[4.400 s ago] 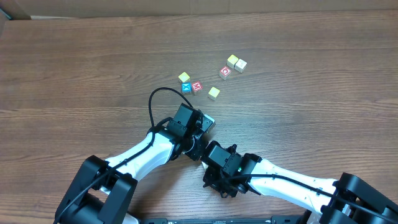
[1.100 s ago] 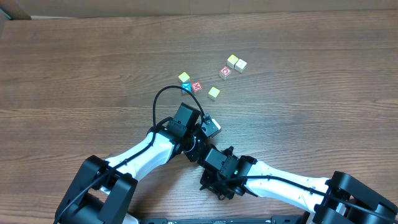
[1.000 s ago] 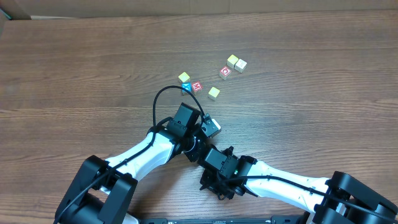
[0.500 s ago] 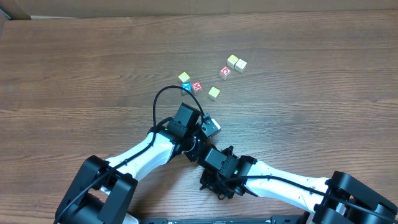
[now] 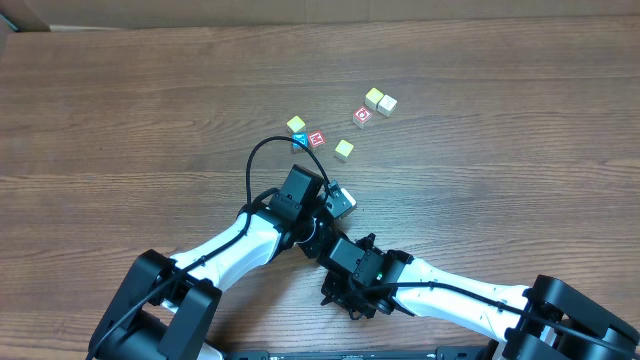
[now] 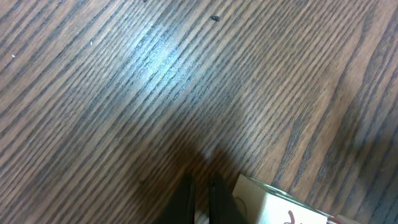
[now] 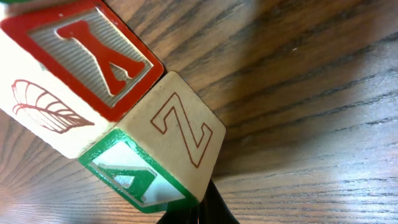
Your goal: Flip 3 blocks
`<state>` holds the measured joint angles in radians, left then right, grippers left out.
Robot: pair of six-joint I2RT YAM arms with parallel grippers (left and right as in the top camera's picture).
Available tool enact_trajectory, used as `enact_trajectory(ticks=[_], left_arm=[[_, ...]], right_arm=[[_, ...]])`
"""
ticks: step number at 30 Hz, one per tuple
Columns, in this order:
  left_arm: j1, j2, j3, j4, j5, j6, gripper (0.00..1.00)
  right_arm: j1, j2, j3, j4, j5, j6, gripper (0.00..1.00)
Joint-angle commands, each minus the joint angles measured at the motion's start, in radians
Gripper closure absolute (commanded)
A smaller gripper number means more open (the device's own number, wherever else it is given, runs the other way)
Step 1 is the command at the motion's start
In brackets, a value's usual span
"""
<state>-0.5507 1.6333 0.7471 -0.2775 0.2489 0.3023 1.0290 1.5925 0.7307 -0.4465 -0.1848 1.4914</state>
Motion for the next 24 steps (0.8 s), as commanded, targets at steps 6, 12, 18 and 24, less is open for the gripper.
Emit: enact_trajectory(ticks=[6, 12, 18, 24], left_arm=[[-0.013, 0.014, 0.004, 0.003, -0.008, -0.018, 0.96], [-0.013, 0.014, 0.004, 0.003, -0.020, -0.019, 0.96], [-0.012, 0.014, 0.004, 0.007, -0.031, -0.020, 0.96], [-0.012, 0.015, 0.004, 0.026, -0.050, -0.037, 0.96]], right_arm=[[-0.002, 0.009, 0.002, 0.005, 0.020, 0.002, 0.96], [-0.002, 0.009, 0.002, 0.005, 0.020, 0.001, 0.96], [-0.002, 0.009, 0.002, 0.005, 0.020, 0.001, 0.96], [-0.002, 0.009, 0.002, 0.004, 0.020, 0.001, 0.96]])
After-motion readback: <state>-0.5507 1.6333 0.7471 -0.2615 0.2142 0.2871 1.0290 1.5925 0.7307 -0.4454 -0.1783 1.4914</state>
